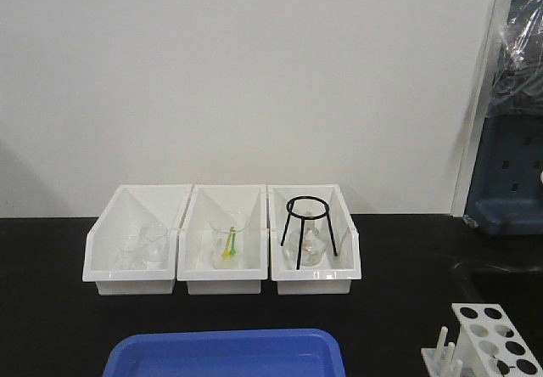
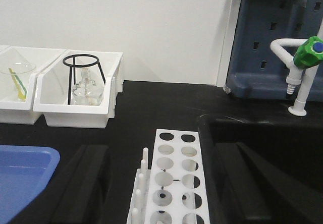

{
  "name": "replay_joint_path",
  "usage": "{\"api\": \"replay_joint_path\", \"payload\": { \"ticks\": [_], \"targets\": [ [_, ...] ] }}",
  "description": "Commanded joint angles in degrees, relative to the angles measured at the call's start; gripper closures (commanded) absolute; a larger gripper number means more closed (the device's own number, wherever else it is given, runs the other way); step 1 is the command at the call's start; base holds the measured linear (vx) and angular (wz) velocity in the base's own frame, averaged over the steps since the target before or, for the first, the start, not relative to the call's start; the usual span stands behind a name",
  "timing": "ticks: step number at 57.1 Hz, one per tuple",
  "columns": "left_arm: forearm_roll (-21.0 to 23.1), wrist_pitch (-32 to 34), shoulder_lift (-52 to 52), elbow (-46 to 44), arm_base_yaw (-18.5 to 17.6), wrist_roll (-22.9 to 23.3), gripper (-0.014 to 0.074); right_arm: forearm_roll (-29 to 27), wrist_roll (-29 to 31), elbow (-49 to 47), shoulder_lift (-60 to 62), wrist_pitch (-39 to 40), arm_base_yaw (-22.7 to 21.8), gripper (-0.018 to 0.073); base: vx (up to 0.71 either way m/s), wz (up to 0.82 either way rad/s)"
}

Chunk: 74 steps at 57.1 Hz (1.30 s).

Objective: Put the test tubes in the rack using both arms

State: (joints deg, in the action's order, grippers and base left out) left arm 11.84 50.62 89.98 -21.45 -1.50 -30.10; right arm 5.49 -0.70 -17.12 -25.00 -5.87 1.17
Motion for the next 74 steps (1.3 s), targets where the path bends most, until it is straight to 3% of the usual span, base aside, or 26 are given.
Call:
{"api": "replay_joint_path", "payload": {
  "ticks": [1, 14, 36, 51, 64, 70, 74],
  "targets": [
    [0.52, 5.6, -2.75, -1.37, -0.03, 0.73, 0.0603, 0.4, 0.05, -1.96, -0.8, 5.35, 0.01, 0.0065, 0.0, 0.0],
    [6.33, 5.34, -7.77, -1.37, -0.03, 5.19, 0.0602, 0.35, 0.05, -1.96, -0.8, 5.28, 0.01, 0.008, 0.0, 0.0],
    [6.51, -4.01, -23.59, -2.61, -0.03, 6.58, 0.0602, 0.35, 0.05, -1.96, -0.8, 4.06, 0.01, 0.0083, 0.0, 0.0],
    [6.39, -12.48, -32.34, -8.97, -0.03, 8.28, 0.0602, 0.41, 0.05, -1.96, -0.8, 2.9, 0.01, 0.0083, 0.0, 0.0],
    [4.55, -20.46, -33.91, -13.64, -0.08, 26.88, 0.0602, 0.43, 0.11, -1.96, -0.8, 4.28, 0.01, 0.0083, 0.0, 0.0],
    [-0.52, -22.63, -33.78, -14.41, -0.27, 37.31, 0.0602, 0.58, 0.7, -1.96, -2.01, 0.83, 0.01, 0.0083, 0.0, 0.0],
    [-7.23, -22.99, -33.32, -14.41, -0.81, 45.93, 0.0602, 0.05, 0.7, -2.25, -4.26, -2.43, 0.02, 0.0083, 0.0, 0.0]
  ]
}}
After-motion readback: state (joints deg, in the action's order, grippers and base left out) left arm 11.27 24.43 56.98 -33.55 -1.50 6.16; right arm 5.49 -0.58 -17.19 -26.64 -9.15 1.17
